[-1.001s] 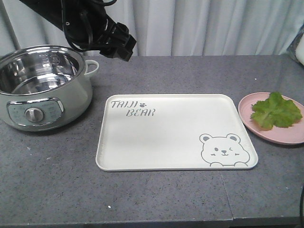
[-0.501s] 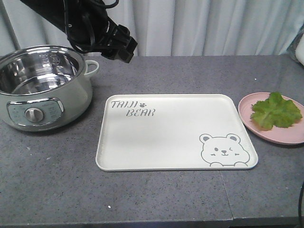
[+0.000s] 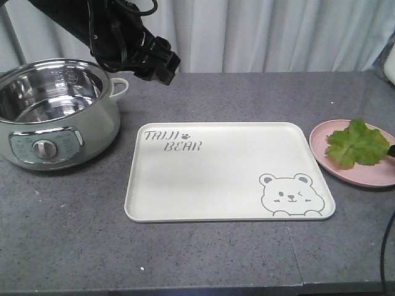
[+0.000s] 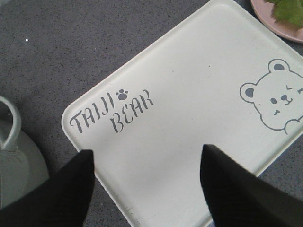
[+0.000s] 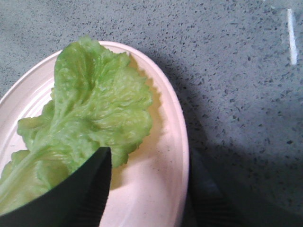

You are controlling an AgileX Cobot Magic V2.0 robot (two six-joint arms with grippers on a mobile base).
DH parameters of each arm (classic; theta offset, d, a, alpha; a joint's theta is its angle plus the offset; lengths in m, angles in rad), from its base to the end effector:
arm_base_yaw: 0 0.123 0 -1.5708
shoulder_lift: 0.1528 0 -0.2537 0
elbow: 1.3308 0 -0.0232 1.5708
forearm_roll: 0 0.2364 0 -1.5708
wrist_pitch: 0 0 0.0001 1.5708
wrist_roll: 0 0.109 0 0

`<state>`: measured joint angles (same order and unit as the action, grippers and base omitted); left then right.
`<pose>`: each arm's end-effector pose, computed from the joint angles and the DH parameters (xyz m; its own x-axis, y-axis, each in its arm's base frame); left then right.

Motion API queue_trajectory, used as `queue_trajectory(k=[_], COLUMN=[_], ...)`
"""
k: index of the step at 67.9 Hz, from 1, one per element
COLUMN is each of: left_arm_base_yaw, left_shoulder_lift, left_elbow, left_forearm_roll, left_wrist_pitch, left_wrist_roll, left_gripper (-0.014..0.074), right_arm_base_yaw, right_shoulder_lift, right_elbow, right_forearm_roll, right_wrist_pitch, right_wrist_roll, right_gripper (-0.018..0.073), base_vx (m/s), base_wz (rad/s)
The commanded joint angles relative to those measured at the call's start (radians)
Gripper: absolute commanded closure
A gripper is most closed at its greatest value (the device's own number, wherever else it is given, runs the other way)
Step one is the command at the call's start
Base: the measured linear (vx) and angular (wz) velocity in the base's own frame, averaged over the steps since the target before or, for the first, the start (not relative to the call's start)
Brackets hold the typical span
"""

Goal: Transfer vegetables to tray and serve
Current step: 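Grip the pink plate rim with the right gripper and lift it, then carry the pink plate over the tray and lower it onto the tray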

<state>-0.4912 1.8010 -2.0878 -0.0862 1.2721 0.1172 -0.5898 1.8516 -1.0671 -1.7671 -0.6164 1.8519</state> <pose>0.3256 -0.1844 0.3813 -0.6390 0.4454 -0.6272 0.5763 0.8172 -0.0069 0.3360 -0.1506 0.1526 -0.6093 0.4495 -0.6532 0.1675 0.8782 0.4480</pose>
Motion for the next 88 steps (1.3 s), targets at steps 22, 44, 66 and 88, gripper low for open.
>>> queue_trajectory(k=[22, 44, 66, 88], left_arm_base_yaw=[-0.003, -0.003, -0.003, -0.003], left_shoulder_lift=[-0.046, -0.046, -0.046, -0.046], left_elbow=[-0.022, -0.022, -0.022, -0.022], left_forearm_roll=[-0.008, -0.008, -0.008, -0.009], left_wrist_pitch=[-0.022, -0.022, -0.022, -0.022], left_wrist_roll=[-0.01, -0.01, -0.01, -0.011], left_gripper=[0.0136, 0.0136, 0.0136, 0.0136], right_arm_base_yaw=[-0.001, -0.002, -0.018, 0.164], right_shoulder_lift=[-0.036, -0.075, -0.161, -0.162], right_elbow=[0.056, 0.047, -0.073, -0.203], right_forearm_roll=[0.017, 0.02, 0.018, 0.018], right_wrist_pitch=[0.049, 0.072, -0.067, -0.259], right_wrist_roll=[-0.007, 0.004, 0.096, 0.176], right_gripper=[0.048, 0.0565, 0.0565, 0.0563], base_vx=[0.0, 0.0, 0.0, 0.0], base_wz=[0.0, 0.0, 0.0, 0.0])
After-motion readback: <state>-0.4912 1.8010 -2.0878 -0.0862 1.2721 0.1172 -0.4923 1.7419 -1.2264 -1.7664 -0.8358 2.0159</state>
